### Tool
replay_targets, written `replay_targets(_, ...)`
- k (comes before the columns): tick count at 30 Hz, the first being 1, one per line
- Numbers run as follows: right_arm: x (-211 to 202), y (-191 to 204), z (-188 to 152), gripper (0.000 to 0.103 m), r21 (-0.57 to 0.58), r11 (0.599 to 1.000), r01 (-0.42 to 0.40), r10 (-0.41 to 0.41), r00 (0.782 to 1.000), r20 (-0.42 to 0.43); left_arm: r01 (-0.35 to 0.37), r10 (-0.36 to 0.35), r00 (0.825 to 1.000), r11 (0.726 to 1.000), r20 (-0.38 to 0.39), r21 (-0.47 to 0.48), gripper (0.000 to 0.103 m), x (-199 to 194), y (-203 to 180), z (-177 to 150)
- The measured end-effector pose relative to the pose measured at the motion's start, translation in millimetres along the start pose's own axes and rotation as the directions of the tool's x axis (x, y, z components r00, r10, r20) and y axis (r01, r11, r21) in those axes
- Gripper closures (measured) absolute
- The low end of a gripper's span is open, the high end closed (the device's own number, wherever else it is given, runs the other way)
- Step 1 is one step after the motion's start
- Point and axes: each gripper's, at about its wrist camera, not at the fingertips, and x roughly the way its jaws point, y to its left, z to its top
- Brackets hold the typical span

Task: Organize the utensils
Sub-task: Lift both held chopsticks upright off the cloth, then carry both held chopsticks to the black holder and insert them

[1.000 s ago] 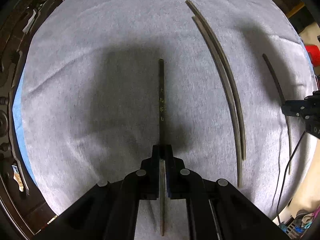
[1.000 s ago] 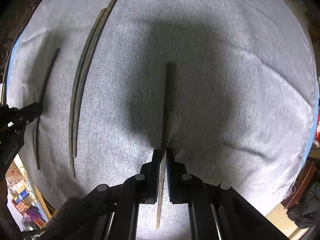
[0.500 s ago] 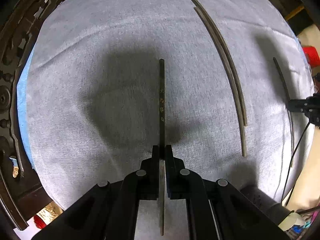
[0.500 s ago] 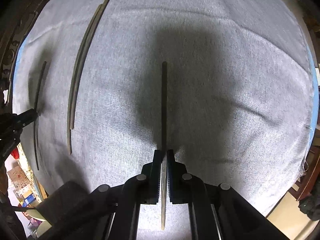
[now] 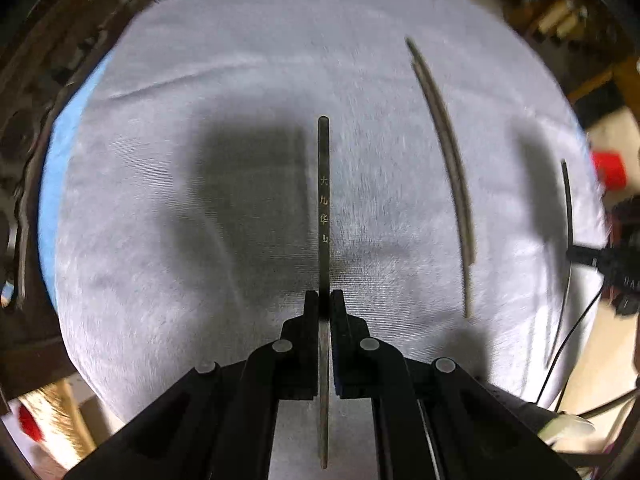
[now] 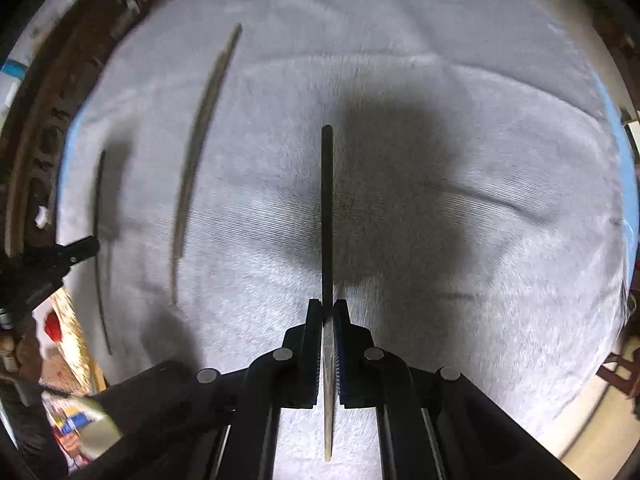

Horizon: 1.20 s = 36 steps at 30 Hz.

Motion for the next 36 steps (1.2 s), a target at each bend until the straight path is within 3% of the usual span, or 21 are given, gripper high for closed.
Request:
replay_targets(7,-61.0,-30.3,-47.2,0.097,0.071,0.993,-0.09,0.074,0.977,0.202,-0.034,0.055,0.978,0.994,0.202,-0.104,0.098,-48.1,13.7,-34.9)
replay_targets(11,-81.6,-36.8,-55.2,0.097,0.108,0.985,-0.131,0.096,0.953,0.286,-0.076,0.115,0.944,0.988,0.308,-0.133,0.098,-70.5,13.9,-46.6)
replay_targets(18,-96.4,-33.9,-79.8,0.097,0.137,0.97,-0.2,0.125,0.896,0.425,-0.1,0.154,0.9,0.984,0.407,-0.151,0.098,-86.4,9.0,-58.5)
replay_targets(24,-109.7,-28.9,-99.0,0.097,0.139,0.958,-0.251,0.15,0.851,0.502,-0.092,0.154,0.883,0.983,0.444,-0.158,0.098,-93.4,-0.8,-68.2)
replay_targets(29,-124.9,-23.9,-114.7,0.097,0.134,0.953,-0.272,0.154,0.815,0.558,-0.023,0.113,0.872,0.982,0.477,-0.19,0.098,-106.1,5.2,-77.0)
replay_targets(32,-140.3,-19.8,-126.1,0.097,0.124,0.95,-0.288,0.158,0.781,0.604,0.053,0.066,0.848,0.977,0.526,-0.207,0.098,-124.5,8.8,-86.8)
replay_targets(36,-161.7,-9.4,-143.9,0.097,0.092,0.944,-0.317,0.176,0.72,0.671,0.153,-0.001,0.803,0.967,0.596,-0.204,0.098,-149.3,7.6,-99.4)
